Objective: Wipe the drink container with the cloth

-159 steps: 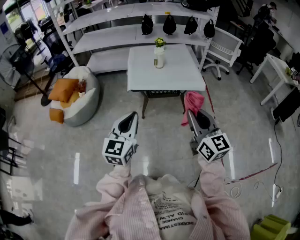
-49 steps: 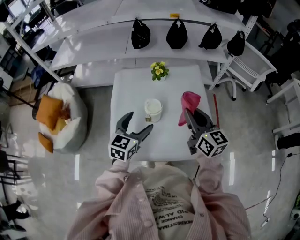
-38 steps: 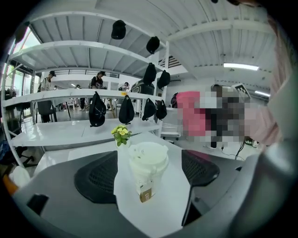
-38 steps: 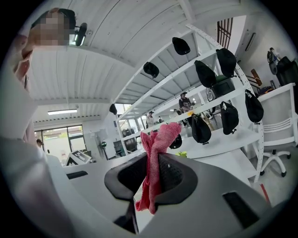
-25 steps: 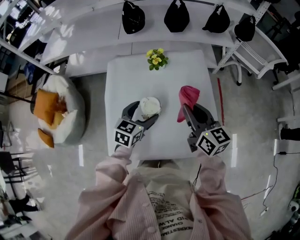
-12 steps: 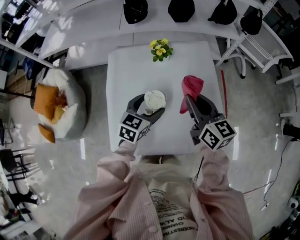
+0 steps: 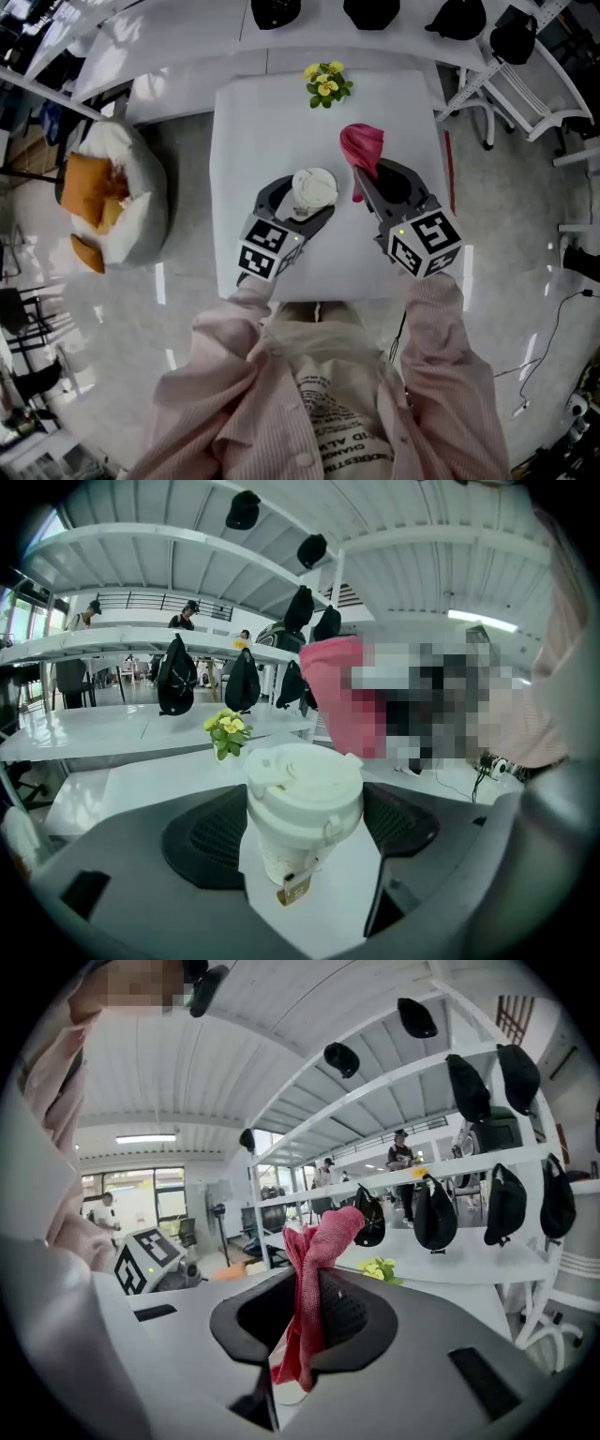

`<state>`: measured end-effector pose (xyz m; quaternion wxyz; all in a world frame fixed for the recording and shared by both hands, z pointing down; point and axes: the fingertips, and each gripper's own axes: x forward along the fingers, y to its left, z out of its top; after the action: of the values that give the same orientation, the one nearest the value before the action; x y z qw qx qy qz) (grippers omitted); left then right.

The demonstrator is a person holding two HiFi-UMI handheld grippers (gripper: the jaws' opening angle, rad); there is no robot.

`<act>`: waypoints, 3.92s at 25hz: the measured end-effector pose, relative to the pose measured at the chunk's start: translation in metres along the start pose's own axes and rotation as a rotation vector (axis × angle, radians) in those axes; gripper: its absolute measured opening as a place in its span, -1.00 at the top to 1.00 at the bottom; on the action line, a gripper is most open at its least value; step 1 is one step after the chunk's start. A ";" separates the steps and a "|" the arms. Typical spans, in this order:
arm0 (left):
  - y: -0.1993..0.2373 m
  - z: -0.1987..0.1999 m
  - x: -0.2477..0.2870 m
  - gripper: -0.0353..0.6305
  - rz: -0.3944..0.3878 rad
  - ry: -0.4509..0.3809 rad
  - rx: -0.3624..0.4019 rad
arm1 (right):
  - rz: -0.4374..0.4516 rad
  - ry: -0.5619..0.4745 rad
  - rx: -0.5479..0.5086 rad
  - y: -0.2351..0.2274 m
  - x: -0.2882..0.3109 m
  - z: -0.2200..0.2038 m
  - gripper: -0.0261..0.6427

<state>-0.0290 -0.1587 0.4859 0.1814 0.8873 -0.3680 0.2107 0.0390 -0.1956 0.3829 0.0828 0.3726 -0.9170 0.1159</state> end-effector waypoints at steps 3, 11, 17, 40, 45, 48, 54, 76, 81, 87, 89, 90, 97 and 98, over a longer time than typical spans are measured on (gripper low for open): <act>-0.001 0.001 0.000 -0.27 -0.001 -0.005 -0.004 | 0.053 0.042 -0.104 0.012 0.017 0.000 0.78; 0.001 0.000 0.001 -0.27 -0.003 -0.012 -0.008 | 0.208 0.172 -0.345 0.047 0.052 -0.013 0.78; 0.001 0.000 0.001 -0.27 -0.004 -0.016 -0.009 | 0.306 0.278 -0.452 0.064 0.063 -0.034 0.77; 0.001 -0.003 0.002 -0.27 -0.022 -0.035 -0.020 | 0.341 0.435 -0.436 0.076 0.055 -0.061 0.78; 0.001 -0.003 0.001 -0.27 -0.033 -0.036 -0.025 | 0.328 0.451 -0.445 0.079 0.050 -0.061 0.78; 0.001 -0.002 0.001 -0.27 -0.037 -0.041 -0.025 | 0.320 0.456 -0.444 0.080 0.046 -0.062 0.78; 0.001 -0.002 0.001 -0.27 -0.045 -0.043 -0.025 | 0.302 0.475 -0.451 0.083 0.039 -0.064 0.78; -0.001 -0.002 0.001 -0.27 -0.083 -0.041 -0.015 | 0.300 0.556 -0.324 0.097 0.013 -0.074 0.78; -0.001 -0.002 0.001 -0.27 -0.089 -0.045 -0.015 | 0.286 0.539 -0.281 0.098 0.008 -0.072 0.78; -0.002 0.000 0.001 -0.27 -0.091 -0.053 -0.015 | 0.210 0.361 -0.134 0.090 -0.003 -0.056 0.78; -0.002 0.000 0.001 -0.27 -0.093 -0.055 -0.014 | 0.167 0.262 -0.035 0.084 -0.010 -0.046 0.78; -0.002 0.000 0.000 -0.27 -0.094 -0.056 -0.014 | 0.145 0.216 0.014 0.080 -0.014 -0.042 0.78; -0.001 0.000 -0.001 -0.27 -0.094 -0.060 -0.010 | -0.022 0.012 0.228 0.054 -0.041 -0.037 0.78; -0.001 0.000 -0.001 -0.27 -0.094 -0.063 -0.010 | -0.045 -0.020 0.268 0.050 -0.044 -0.039 0.78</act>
<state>-0.0289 -0.1573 0.4847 0.1840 0.9089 -0.3323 0.1723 0.0378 -0.1209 0.4021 0.0260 0.4018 -0.8856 0.2316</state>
